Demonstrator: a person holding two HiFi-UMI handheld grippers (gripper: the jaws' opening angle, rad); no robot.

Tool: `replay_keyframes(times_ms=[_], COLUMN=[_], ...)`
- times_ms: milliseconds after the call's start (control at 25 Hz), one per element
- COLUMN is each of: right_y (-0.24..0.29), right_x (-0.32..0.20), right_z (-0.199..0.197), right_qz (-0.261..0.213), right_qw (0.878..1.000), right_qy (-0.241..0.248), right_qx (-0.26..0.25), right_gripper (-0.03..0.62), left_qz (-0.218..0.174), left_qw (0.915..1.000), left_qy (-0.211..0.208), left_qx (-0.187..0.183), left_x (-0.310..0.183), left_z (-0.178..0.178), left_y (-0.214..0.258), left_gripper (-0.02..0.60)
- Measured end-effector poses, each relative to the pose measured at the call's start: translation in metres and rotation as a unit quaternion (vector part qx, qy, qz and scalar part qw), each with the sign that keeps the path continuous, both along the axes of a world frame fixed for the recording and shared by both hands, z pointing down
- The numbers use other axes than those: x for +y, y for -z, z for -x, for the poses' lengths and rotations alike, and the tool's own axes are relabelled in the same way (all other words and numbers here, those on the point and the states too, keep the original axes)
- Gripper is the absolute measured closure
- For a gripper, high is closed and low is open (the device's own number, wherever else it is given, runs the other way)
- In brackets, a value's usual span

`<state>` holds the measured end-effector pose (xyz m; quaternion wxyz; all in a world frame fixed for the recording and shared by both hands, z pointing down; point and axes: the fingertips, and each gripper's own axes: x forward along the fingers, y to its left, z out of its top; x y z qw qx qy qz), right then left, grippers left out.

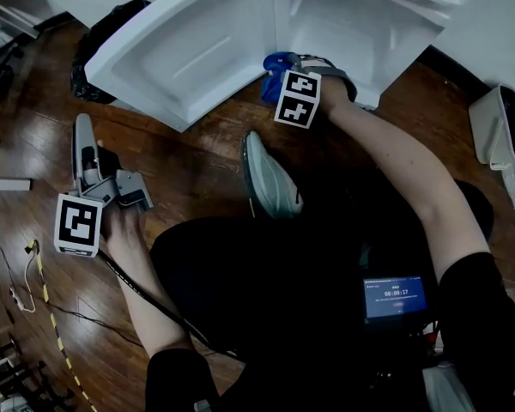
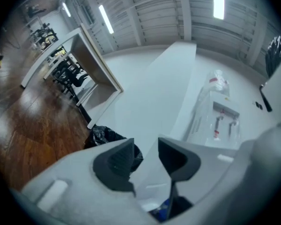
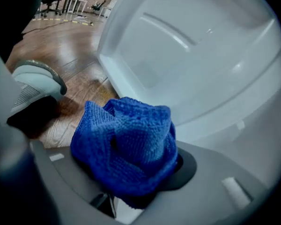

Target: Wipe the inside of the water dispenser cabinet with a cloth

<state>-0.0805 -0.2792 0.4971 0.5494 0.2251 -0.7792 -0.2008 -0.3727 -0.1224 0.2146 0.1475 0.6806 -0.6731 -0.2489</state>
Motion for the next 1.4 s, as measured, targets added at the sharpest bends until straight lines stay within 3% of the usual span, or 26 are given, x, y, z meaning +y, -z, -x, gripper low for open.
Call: replay_keyframes(times_ms=[120,200,280,360,440,520,640,760,880,960,1000,1080,1160,1240,1280,1400], right_y=[0.040,0.077,0.117,0.154,0.188,0.217,0.242,0.252,0.255,0.262,0.268,0.276,0.275,0.272,0.270,0.265], right_x=[0.003,0.012,0.027,0.044,0.055,0.055,0.054,0.059,0.061,0.069,0.078,0.105,0.131,0.150,0.158,0.185], right_z=[-0.007,-0.010,-0.013,-0.020,-0.033,-0.049,-0.067,-0.079,-0.090,-0.090,-0.086,-0.074,-0.064,-0.055,-0.050,-0.035], right_qz=[-0.006,0.007,0.018,0.016,-0.003,-0.034,-0.074,-0.085,-0.081,-0.077,-0.071,-0.061,-0.057,-0.057,-0.058,-0.077], right_qw=[0.997,0.988,0.974,0.958,0.940,0.921,0.900,0.889,0.887,0.881,0.877,0.869,0.873,0.874,0.874,0.870], right_qy=[-0.007,-0.009,-0.004,0.005,0.005,-0.013,-0.022,-0.021,-0.012,0.029,0.068,0.163,0.224,0.249,0.258,0.303], right_qx=[-0.077,-0.152,-0.226,-0.287,-0.341,-0.387,-0.429,-0.450,-0.455,-0.465,-0.471,-0.463,-0.430,-0.412,-0.408,-0.381], right_gripper=[0.376,0.376,0.376,0.376,0.376,0.378,0.376,0.376,0.376,0.376,0.376,0.375,0.373,0.368,0.367,0.358], left_qz=[0.037,0.043,0.044,0.047,0.055,0.060,0.048,0.019,0.018,0.041,0.051,0.059,0.054,0.051,0.052,0.071], left_qw=[0.9933,0.9766,0.9560,0.9430,0.9375,0.9347,0.9320,0.9281,0.9113,0.8891,0.8756,0.8452,0.7983,0.7520,0.7375,0.7090], left_qy=[-0.060,-0.135,-0.214,-0.277,-0.313,-0.321,-0.318,-0.339,-0.382,-0.424,-0.454,-0.524,-0.600,-0.656,-0.672,-0.699], left_qx=[-0.092,-0.162,-0.195,-0.177,-0.143,-0.141,-0.168,-0.153,-0.152,-0.167,-0.157,-0.086,-0.001,0.039,0.045,0.061], left_x=[-0.008,-0.016,-0.019,-0.021,-0.028,-0.045,-0.073,-0.090,-0.089,-0.077,-0.069,-0.049,-0.026,-0.006,0.001,0.014], left_z=[-0.045,-0.095,-0.144,-0.177,-0.196,-0.212,-0.246,-0.291,-0.325,-0.340,-0.346,-0.351,-0.353,-0.354,-0.355,-0.365], left_y=[-0.003,-0.002,-0.006,-0.011,-0.012,-0.005,0.011,0.020,0.011,-0.003,-0.009,-0.014,-0.008,-0.001,0.000,-0.007], left_gripper=[0.439,0.440,0.440,0.440,0.440,0.439,0.439,0.439,0.403,0.311,0.257,0.188,0.173,0.173,0.175,0.184])
